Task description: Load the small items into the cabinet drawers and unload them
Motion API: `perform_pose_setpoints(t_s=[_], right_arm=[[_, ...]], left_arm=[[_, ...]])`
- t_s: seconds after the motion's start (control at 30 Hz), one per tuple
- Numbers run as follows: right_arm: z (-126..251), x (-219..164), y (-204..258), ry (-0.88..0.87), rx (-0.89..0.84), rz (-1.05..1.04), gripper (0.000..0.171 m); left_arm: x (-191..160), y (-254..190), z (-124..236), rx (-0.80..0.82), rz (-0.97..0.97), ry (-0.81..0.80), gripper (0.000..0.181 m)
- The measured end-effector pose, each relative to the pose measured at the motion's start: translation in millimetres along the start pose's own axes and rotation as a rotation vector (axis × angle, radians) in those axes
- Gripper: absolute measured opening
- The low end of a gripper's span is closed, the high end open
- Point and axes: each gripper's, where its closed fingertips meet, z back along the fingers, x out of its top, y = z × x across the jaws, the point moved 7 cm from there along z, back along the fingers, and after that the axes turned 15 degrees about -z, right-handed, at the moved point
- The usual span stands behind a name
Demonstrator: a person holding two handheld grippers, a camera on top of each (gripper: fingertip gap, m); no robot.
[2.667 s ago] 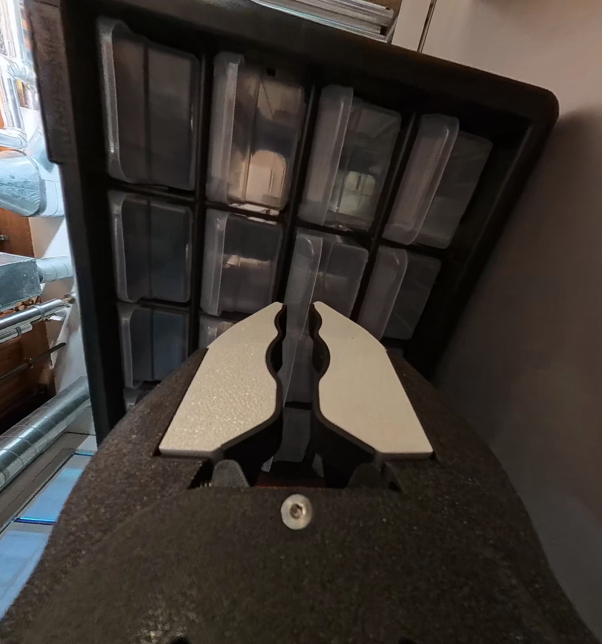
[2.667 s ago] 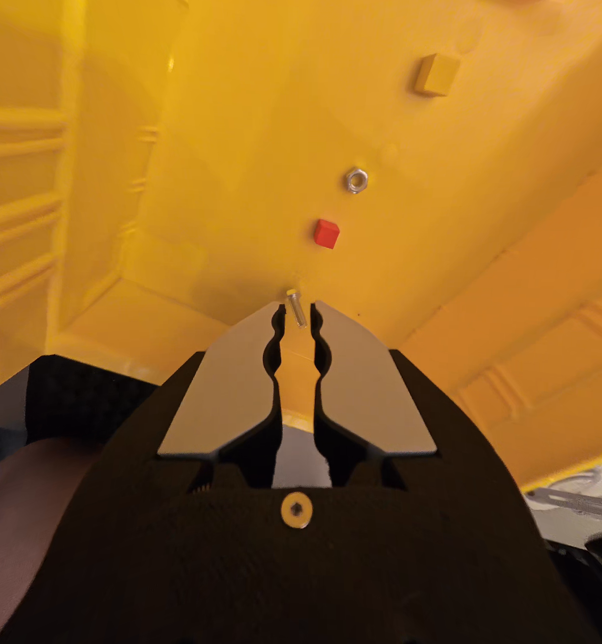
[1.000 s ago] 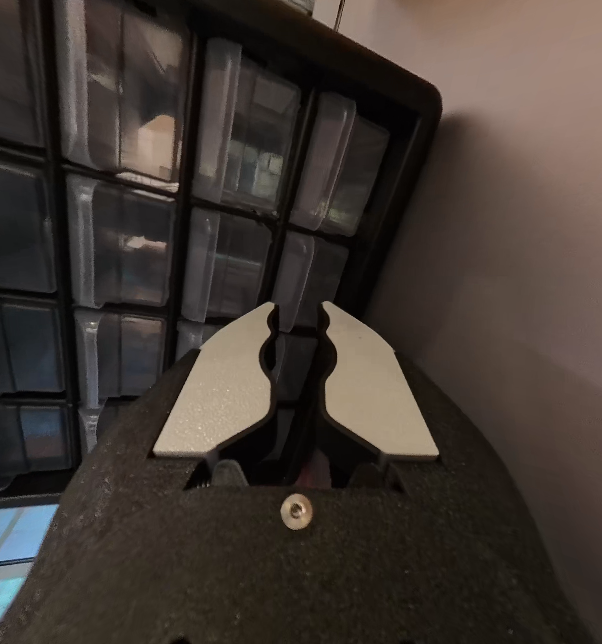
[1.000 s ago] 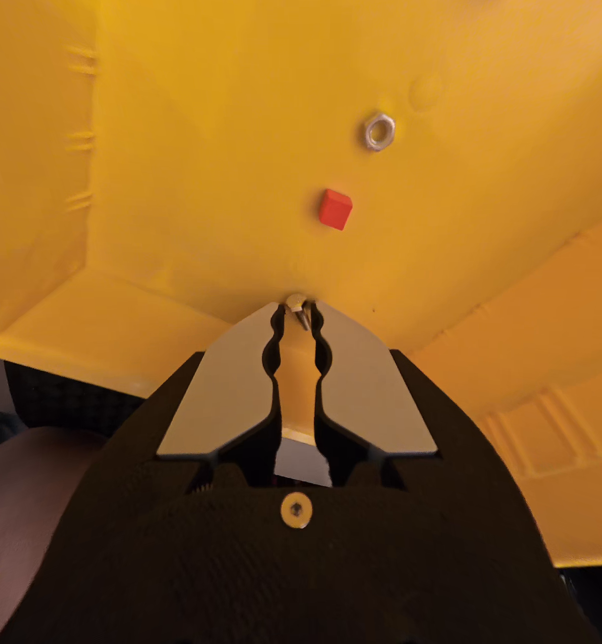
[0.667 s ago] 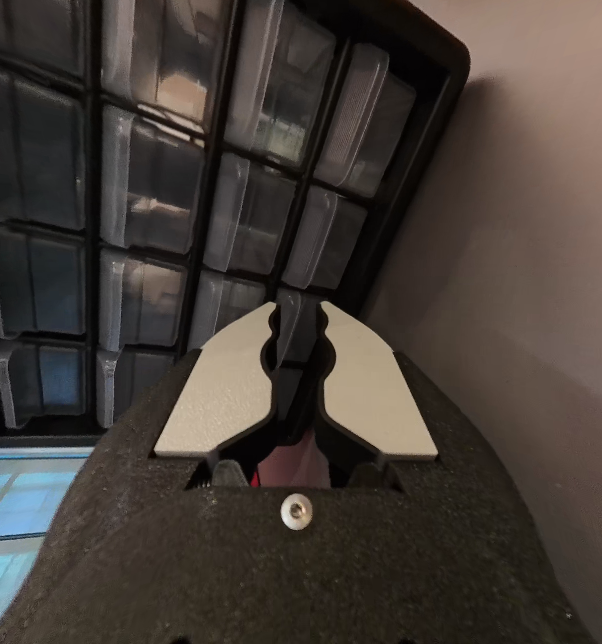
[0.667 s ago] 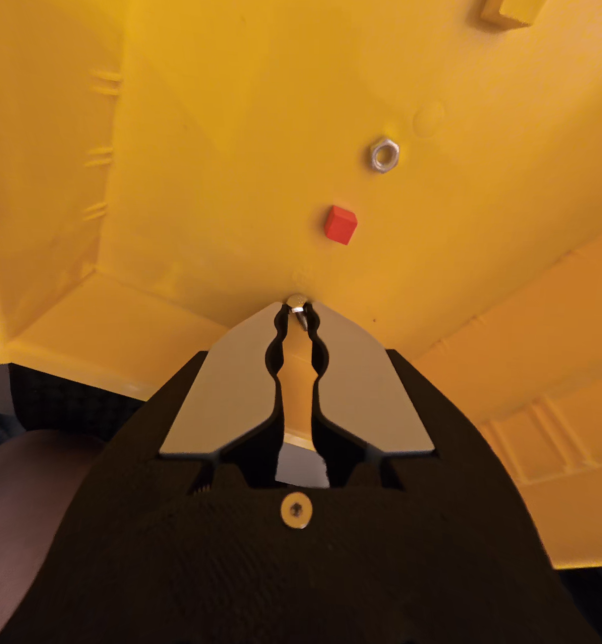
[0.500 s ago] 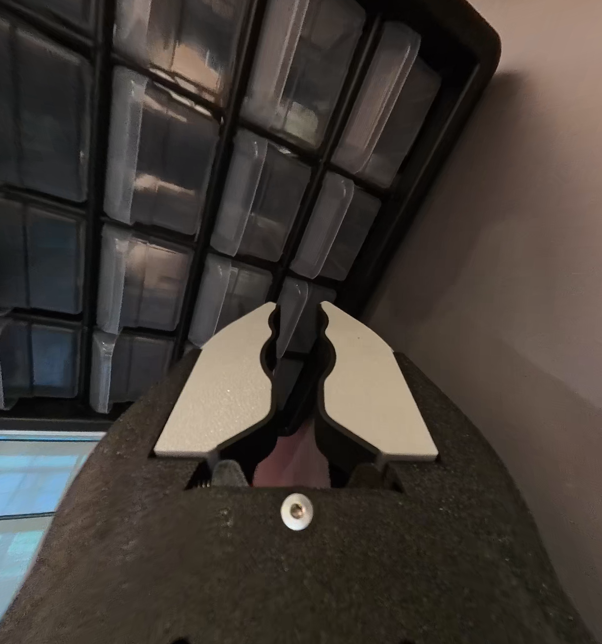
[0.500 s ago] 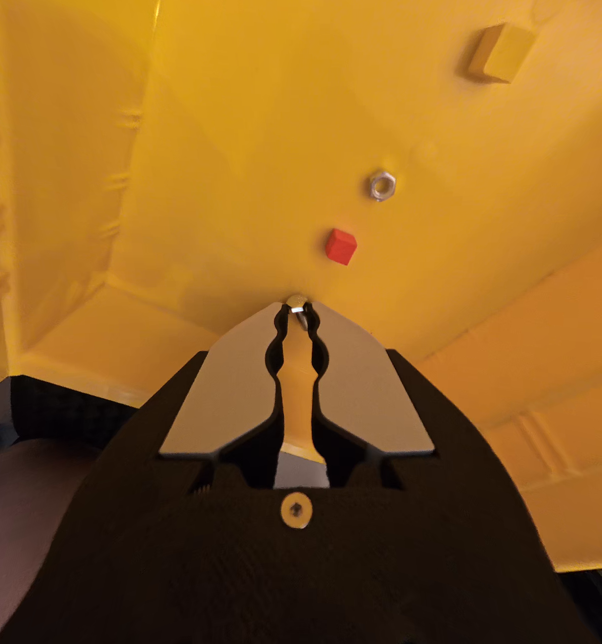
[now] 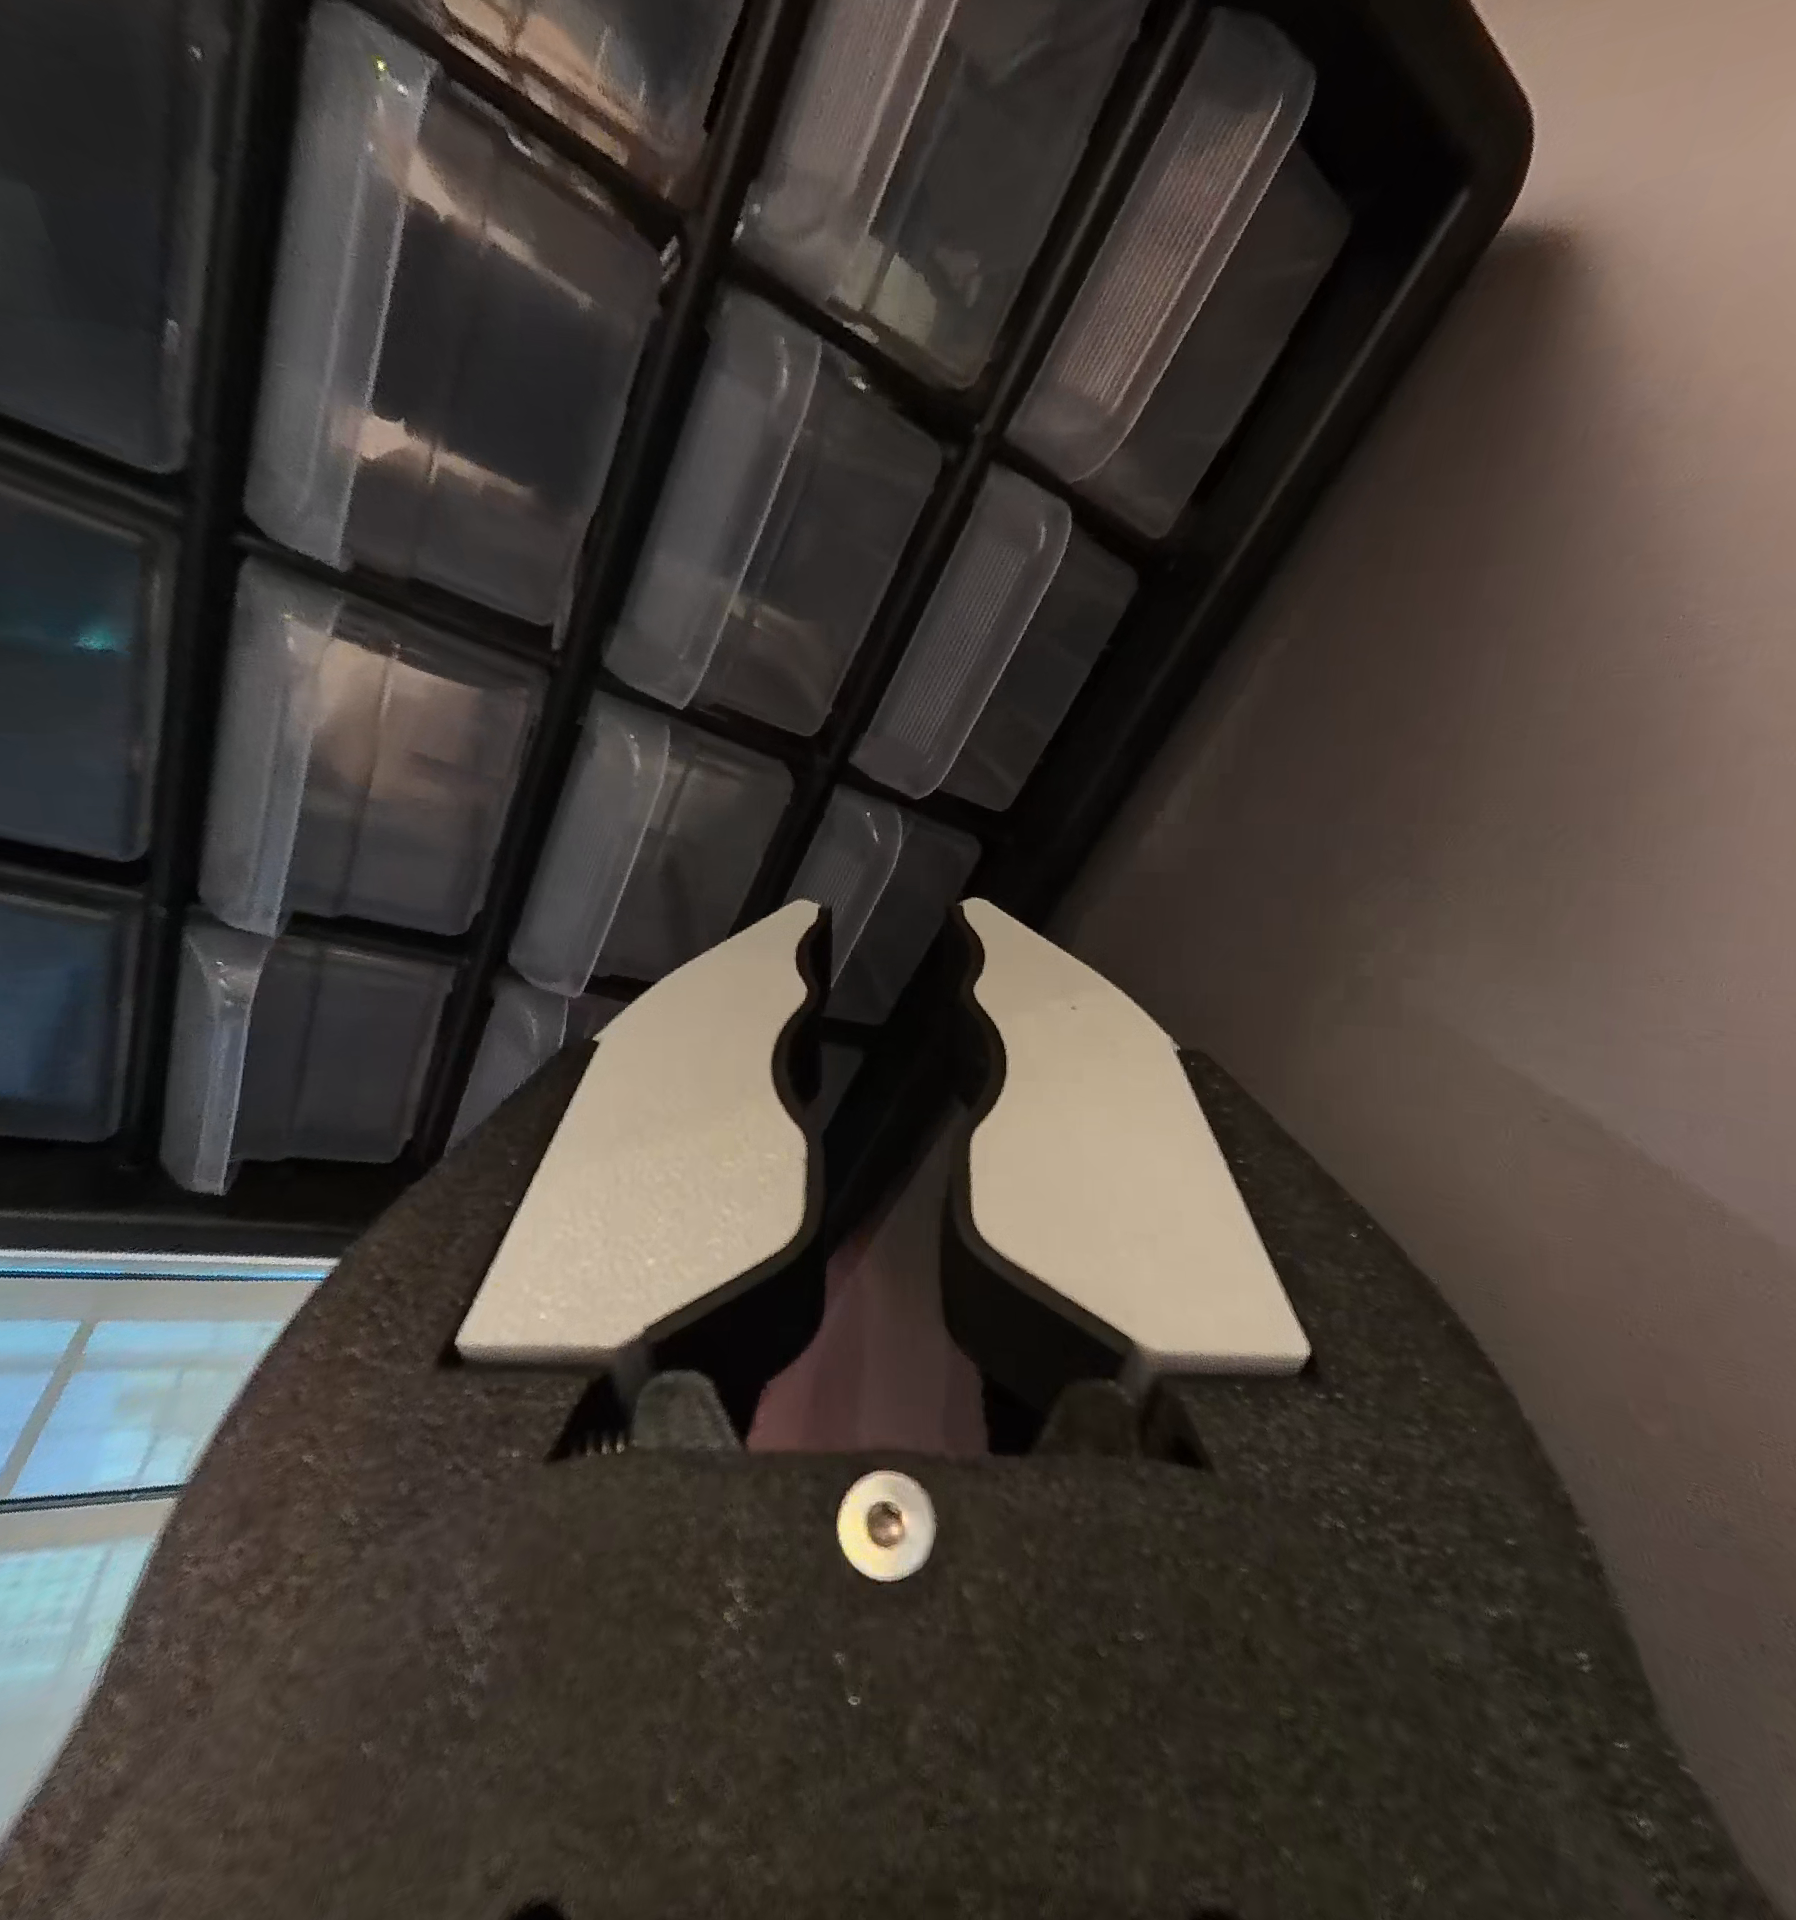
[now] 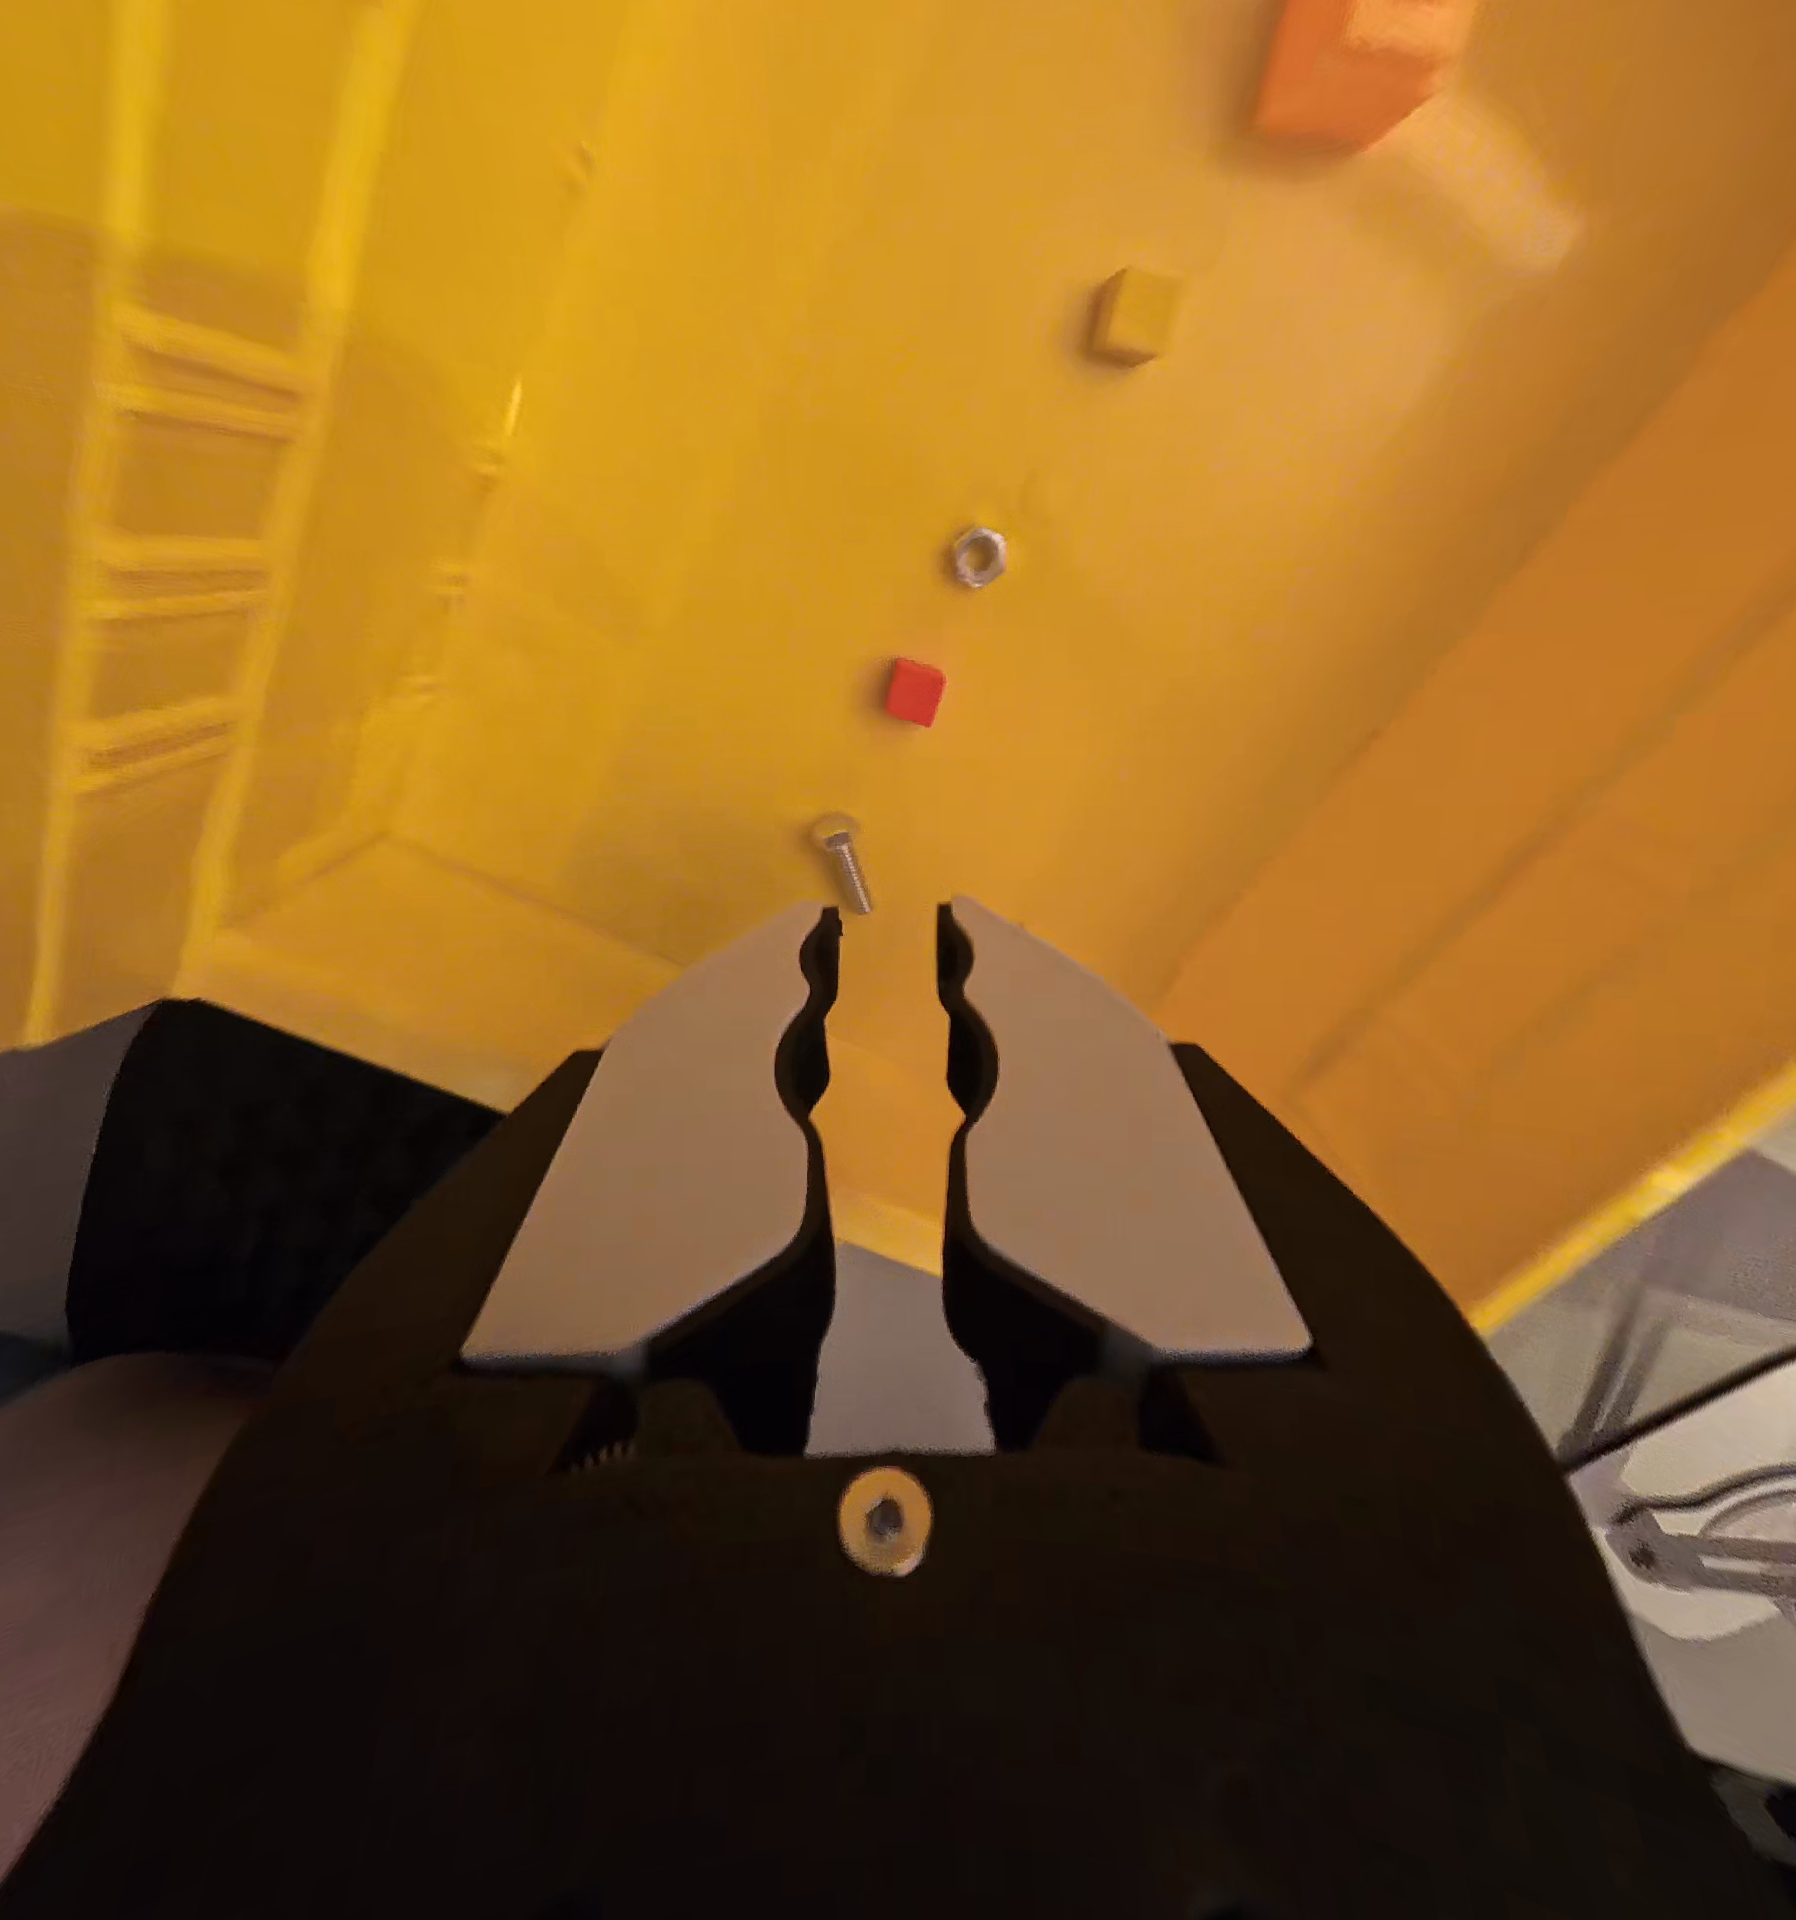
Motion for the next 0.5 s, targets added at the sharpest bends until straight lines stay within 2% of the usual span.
perform_pose_setpoints(t_s=[0.13,0.3,0.4,0.5], right_arm=[[44.1,-7.1,-20.0,-0.288,-0.016,-0.068,0.021],[86.5,-19.1,-74.3,-0.686,-0.051,-0.33,0.021],[91.8,-30.3,-95.9,-0.811,-0.033,-0.414,0.022],[82.0,-37.3,-105.3,-0.802,-0.01,-0.427,0.027]], left_arm=[[1.4,5.8,5.8,0.003,0.036,-0.024,0.02],[2.1,34.0,21.6,0.047,0.209,-0.109,0.017],[-6.8,58.2,31.1,0.116,0.35,-0.154,0.016],[-25.9,80.3,36.5,0.222,0.45,-0.145,0.015]])
